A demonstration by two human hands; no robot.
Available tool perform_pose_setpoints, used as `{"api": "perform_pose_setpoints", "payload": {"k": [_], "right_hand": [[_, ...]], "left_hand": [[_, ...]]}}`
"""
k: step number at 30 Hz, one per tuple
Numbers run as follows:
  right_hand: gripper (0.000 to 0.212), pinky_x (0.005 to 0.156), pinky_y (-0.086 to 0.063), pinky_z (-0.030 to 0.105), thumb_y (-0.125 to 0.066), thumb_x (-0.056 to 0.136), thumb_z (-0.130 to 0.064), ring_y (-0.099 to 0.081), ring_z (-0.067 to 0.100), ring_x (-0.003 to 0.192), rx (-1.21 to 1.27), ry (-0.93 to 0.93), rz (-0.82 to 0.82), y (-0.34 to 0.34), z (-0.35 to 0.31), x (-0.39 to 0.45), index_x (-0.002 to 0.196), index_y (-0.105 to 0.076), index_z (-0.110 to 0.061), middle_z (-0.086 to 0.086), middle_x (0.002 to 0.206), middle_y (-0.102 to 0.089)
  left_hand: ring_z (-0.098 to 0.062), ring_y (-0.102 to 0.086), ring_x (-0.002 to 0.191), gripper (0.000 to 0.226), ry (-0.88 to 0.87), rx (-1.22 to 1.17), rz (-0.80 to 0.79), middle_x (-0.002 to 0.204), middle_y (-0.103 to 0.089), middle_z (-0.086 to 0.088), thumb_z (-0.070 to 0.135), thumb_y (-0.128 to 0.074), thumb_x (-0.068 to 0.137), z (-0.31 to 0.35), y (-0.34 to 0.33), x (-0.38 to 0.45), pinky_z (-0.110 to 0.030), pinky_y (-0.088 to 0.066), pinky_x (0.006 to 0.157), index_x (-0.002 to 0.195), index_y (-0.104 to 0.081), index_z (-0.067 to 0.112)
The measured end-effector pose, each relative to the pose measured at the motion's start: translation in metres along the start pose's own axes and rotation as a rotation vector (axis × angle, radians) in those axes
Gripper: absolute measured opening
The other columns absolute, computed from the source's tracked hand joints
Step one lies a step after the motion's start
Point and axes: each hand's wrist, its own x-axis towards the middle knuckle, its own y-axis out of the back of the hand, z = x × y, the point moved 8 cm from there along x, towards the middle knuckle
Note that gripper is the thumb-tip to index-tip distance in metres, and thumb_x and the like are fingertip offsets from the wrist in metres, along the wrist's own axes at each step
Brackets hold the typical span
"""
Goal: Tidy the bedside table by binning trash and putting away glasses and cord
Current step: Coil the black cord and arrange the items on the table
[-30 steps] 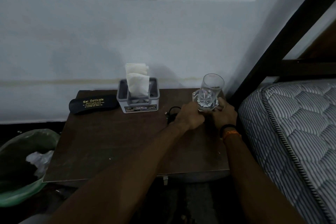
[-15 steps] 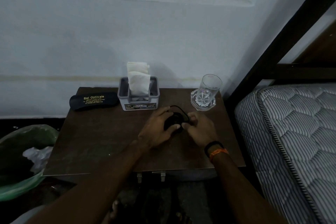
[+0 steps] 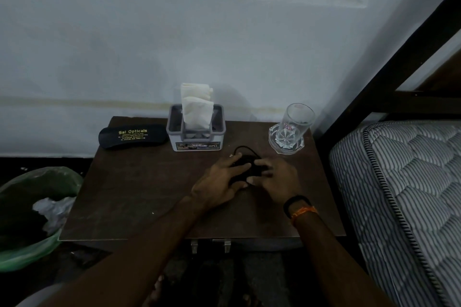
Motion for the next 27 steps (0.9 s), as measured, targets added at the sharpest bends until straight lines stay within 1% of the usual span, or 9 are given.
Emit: {"api": "perform_pose_setpoints", "payload": {"k": [2,4,6,9,11,13,19,25,27], "right_hand": [[0.055,0.072,-0.046,0.009,-0.089,0.065,-0.020,-0.064,0.010,0.089,-0.084,0.021,-0.011,-0.003,-0.001,0.001,0.116,-0.071,-0.016,0.001,0.120,-0.066],[0.053,0.083,-0.051,0.020,-0.088,0.067,-0.023,-0.065,0.013,0.095,-0.212,0.058,0.003,-0.004,-0.006,0.003,0.117,-0.071,-0.019,0.002,0.122,-0.065],[0.048,0.095,-0.049,0.031,-0.083,0.073,-0.027,-0.063,0.019,0.108,-0.303,0.087,0.044,-0.005,-0.010,0.005,0.120,-0.070,-0.022,0.003,0.125,-0.065],[0.046,0.102,-0.043,0.033,-0.075,0.083,-0.027,-0.058,0.021,0.119,-0.357,0.090,0.087,-0.007,-0.010,0.015,0.127,-0.065,-0.022,0.002,0.133,-0.061],[0.045,0.104,-0.041,0.032,-0.071,0.086,-0.027,-0.056,0.022,0.123,-0.383,0.093,0.117,-0.009,-0.010,0.024,0.130,-0.063,-0.021,0.003,0.137,-0.059],[0.044,0.105,-0.039,0.032,-0.068,0.088,-0.025,-0.055,0.023,0.124,-0.386,0.100,0.154,-0.010,-0.011,0.032,0.131,-0.062,-0.019,0.005,0.137,-0.059],[0.036,0.103,-0.043,0.035,-0.058,0.093,-0.019,-0.057,0.025,0.120,-0.446,0.165,0.208,-0.022,-0.020,0.046,0.129,-0.063,-0.017,0.009,0.131,-0.063],[0.034,0.091,-0.050,0.034,-0.059,0.088,-0.016,-0.063,0.026,0.106,-0.468,0.182,0.252,-0.018,-0.026,0.043,0.121,-0.068,-0.018,0.007,0.118,-0.068],[0.036,0.091,-0.050,0.035,-0.060,0.087,-0.015,-0.063,0.027,0.106,-0.463,0.177,0.250,-0.016,-0.030,0.039,0.122,-0.067,-0.016,0.007,0.118,-0.068]], "left_hand": [[-0.025,-0.032,0.143,0.049,-0.020,0.024,-0.013,0.156,-0.036,-0.006,0.034,-0.064,0.091,-0.001,0.000,-0.001,-0.023,-0.017,0.112,0.138,-0.054,0.023],[-0.030,-0.032,0.143,0.044,-0.028,0.058,0.005,0.155,-0.036,-0.008,0.028,-0.062,0.093,-0.001,0.002,0.004,-0.028,-0.021,0.114,0.136,-0.057,0.021],[-0.030,-0.027,0.144,0.042,-0.020,0.139,-0.001,0.156,-0.034,-0.010,0.026,-0.057,0.096,-0.001,0.001,0.012,-0.032,-0.024,0.115,0.137,-0.056,0.020],[-0.032,-0.025,0.146,0.042,-0.016,0.216,0.023,0.156,-0.033,-0.015,0.021,-0.053,0.097,0.000,0.001,0.027,-0.038,-0.025,0.119,0.139,-0.053,0.015],[-0.030,-0.020,0.148,0.046,0.014,0.246,0.010,0.158,-0.027,-0.014,0.021,-0.048,0.098,-0.003,-0.001,0.037,-0.038,-0.025,0.119,0.143,-0.047,0.014],[-0.028,-0.014,0.150,0.050,0.050,0.260,-0.011,0.161,-0.020,-0.013,0.020,-0.044,0.099,-0.007,-0.003,0.046,-0.035,-0.019,0.120,0.148,-0.037,0.014],[-0.028,-0.001,0.151,0.067,0.085,0.278,-0.064,0.163,-0.006,-0.015,0.007,-0.047,0.094,-0.013,-0.009,0.060,-0.035,-0.011,0.123,0.154,-0.017,0.006],[-0.032,0.003,0.151,0.075,0.121,0.223,-0.099,0.163,-0.001,-0.017,0.008,-0.051,0.090,-0.003,-0.010,0.059,-0.036,-0.009,0.123,0.154,-0.012,0.002],[-0.033,0.002,0.151,0.080,0.121,0.191,-0.107,0.163,-0.001,-0.016,0.010,-0.055,0.087,0.000,-0.009,0.056,-0.038,-0.011,0.122,0.154,-0.011,0.002]]}}
